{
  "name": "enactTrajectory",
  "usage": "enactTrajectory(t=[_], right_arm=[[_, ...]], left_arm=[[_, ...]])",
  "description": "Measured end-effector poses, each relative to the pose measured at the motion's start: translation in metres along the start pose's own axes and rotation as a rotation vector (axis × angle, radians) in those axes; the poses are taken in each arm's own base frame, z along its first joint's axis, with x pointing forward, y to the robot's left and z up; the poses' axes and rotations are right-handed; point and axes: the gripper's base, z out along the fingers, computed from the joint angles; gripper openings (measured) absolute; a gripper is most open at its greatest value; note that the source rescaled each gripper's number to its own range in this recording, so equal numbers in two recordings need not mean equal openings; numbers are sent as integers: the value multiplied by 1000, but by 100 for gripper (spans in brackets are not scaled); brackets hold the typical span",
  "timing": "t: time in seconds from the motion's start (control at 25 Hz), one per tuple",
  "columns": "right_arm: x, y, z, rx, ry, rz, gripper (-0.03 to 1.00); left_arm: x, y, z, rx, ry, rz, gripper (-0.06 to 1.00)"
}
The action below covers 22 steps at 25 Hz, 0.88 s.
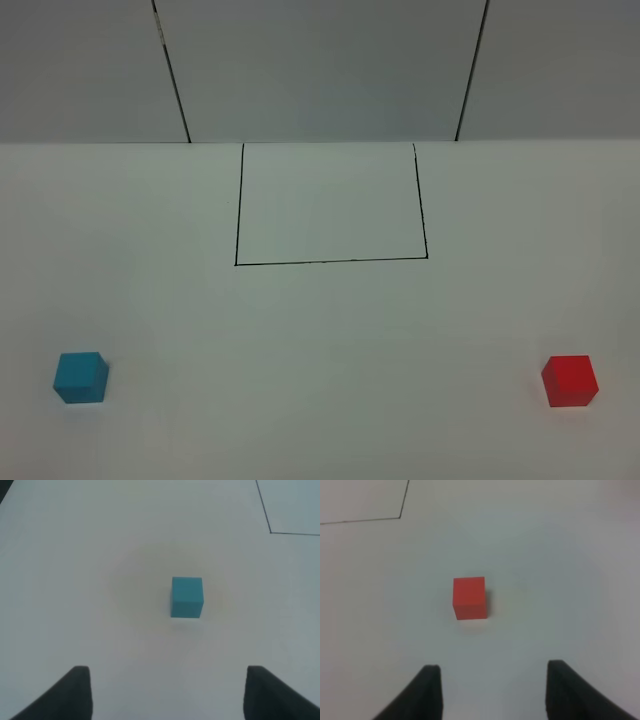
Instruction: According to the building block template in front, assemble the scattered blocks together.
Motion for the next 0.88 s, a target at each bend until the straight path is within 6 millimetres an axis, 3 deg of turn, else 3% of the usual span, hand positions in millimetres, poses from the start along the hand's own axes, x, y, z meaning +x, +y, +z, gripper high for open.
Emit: enactTrajectory(t=[0.88], right_arm=[[0,0,0,0,0,0,6]], left_arm=[[0,0,0,0,0,0,63]])
